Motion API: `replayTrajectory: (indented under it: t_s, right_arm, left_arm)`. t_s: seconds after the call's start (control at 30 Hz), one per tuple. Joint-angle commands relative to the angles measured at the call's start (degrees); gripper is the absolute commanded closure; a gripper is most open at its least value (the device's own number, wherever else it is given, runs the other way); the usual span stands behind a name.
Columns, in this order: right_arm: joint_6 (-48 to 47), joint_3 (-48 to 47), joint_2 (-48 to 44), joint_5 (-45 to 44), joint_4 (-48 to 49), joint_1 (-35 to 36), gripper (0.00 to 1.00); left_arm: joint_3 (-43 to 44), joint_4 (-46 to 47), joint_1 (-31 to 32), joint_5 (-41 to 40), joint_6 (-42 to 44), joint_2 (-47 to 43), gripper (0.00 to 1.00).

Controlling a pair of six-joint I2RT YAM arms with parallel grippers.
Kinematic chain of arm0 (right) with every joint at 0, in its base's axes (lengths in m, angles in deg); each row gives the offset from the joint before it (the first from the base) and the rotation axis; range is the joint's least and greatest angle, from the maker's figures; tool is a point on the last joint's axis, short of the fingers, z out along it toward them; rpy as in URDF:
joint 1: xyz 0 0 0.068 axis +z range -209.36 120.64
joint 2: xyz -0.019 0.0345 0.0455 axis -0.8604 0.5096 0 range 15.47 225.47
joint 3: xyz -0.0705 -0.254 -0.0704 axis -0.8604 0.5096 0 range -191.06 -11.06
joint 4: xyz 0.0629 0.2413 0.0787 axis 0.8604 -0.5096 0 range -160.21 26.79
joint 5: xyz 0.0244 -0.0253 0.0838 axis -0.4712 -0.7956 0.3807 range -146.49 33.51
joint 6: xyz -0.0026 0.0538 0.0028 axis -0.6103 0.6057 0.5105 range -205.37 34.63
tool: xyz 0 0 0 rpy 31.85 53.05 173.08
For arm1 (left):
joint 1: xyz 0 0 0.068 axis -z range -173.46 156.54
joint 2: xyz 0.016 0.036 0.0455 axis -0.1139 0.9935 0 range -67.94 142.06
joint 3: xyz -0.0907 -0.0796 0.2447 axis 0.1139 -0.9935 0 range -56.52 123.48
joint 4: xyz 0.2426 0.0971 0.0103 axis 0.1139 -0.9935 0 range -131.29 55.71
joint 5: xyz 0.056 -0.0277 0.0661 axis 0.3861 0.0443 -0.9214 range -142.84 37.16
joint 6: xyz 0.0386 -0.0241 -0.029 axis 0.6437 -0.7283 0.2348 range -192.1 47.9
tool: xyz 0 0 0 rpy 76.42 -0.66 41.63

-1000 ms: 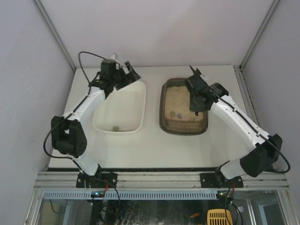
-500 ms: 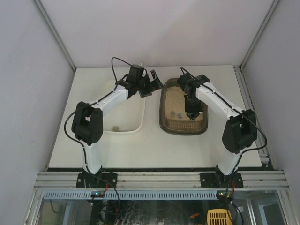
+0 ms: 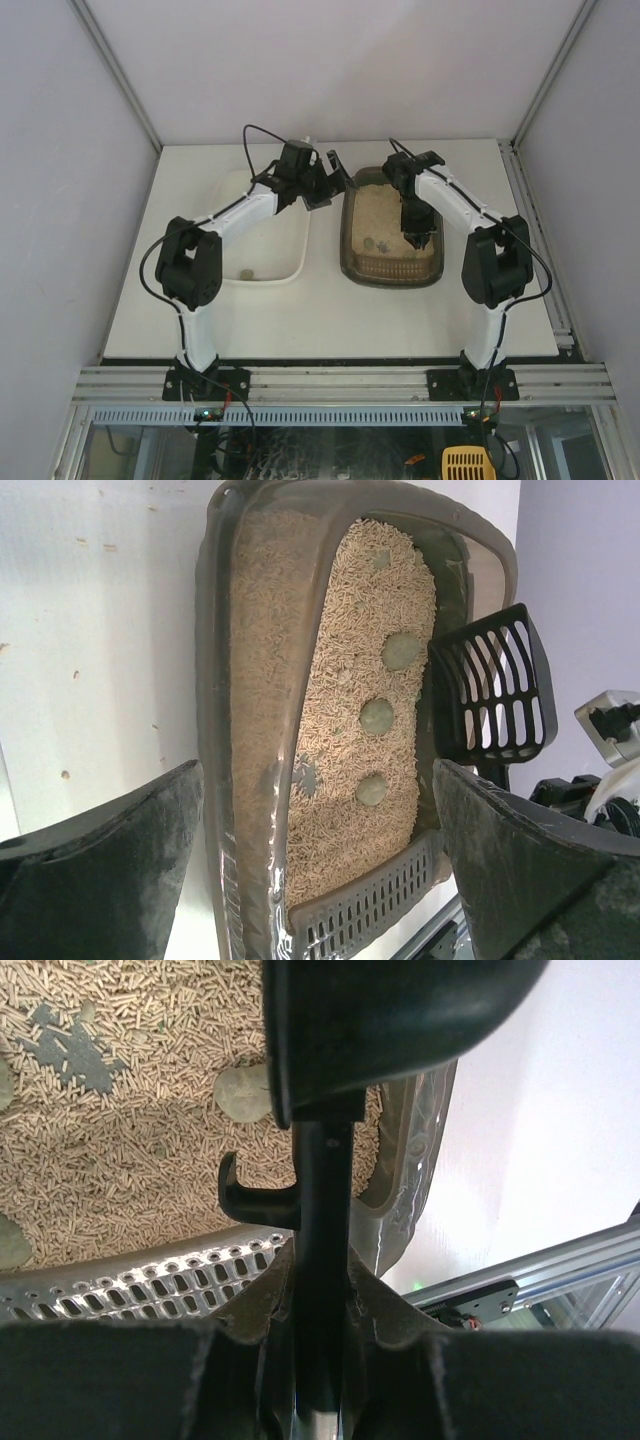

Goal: Clean the litter box

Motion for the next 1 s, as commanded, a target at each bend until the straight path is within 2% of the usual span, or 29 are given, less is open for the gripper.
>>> replayTrajectory:
  t_s: [0.0,0.43,0.7,0.83,0.97]
  right_arm:
    - [-0.27,-3.53,1.50,-1.31,-1.13,-0.87,1.00]
    - [-1.00,-3.70,6.01,5.59,2.58,-1.64,1.00]
    - [-0.53,0.96,4.23,20.99,11.28,-4.93,1.00]
    - [-0.73,3.08,3.78,24.89,15.32,-6.33,1.00]
    - [-0.41,6.40,2.53,32.77,21.36,-8.67,1.00]
  left_arm:
    - [-1.27,2.77,0.10,1.29,-0.89,-2.42,0.00]
    - [-3.36,2.66,0.13,-0.80,1.36,-4.21,0.00]
    - [-3.45,2.49,0.10,-0.43,1.23,-3.43,0.00]
    - [-3.38,2.24,0.14,-0.54,1.56,-3.17,0.00]
    - [-3.32,1.98,0.11,-0.68,2.20,-3.22,0.00]
